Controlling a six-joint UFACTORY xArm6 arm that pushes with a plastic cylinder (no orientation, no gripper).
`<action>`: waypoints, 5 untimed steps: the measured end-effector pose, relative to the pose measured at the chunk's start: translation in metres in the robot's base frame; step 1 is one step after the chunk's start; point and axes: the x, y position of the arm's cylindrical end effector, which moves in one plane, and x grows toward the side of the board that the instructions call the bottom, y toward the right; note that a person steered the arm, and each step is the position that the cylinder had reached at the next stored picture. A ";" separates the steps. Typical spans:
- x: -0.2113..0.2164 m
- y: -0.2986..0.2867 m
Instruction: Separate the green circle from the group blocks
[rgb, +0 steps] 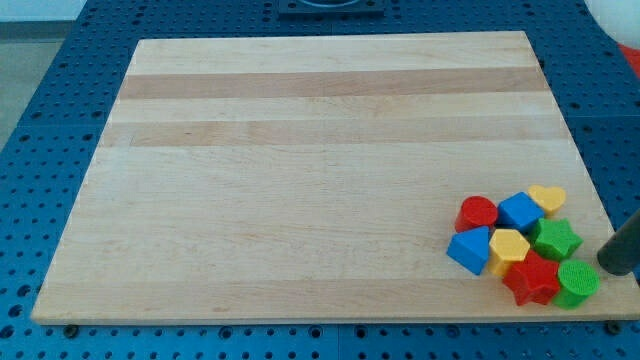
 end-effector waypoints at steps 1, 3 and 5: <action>0.033 -0.005; 0.032 -0.005; 0.033 -0.057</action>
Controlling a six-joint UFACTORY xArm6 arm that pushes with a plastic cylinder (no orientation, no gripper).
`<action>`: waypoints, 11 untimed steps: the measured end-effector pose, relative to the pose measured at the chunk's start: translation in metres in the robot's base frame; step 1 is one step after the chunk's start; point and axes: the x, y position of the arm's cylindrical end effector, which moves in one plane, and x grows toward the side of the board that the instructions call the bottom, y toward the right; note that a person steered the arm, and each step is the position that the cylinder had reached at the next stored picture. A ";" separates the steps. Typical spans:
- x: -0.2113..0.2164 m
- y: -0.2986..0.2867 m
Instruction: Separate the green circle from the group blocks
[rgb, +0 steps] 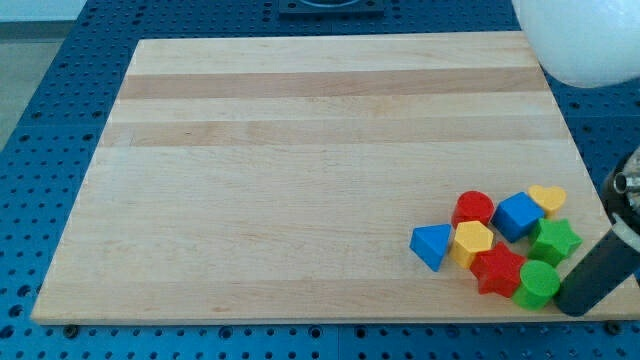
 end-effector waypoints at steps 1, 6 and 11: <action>0.000 0.000; 0.001 -0.057; -0.002 -0.160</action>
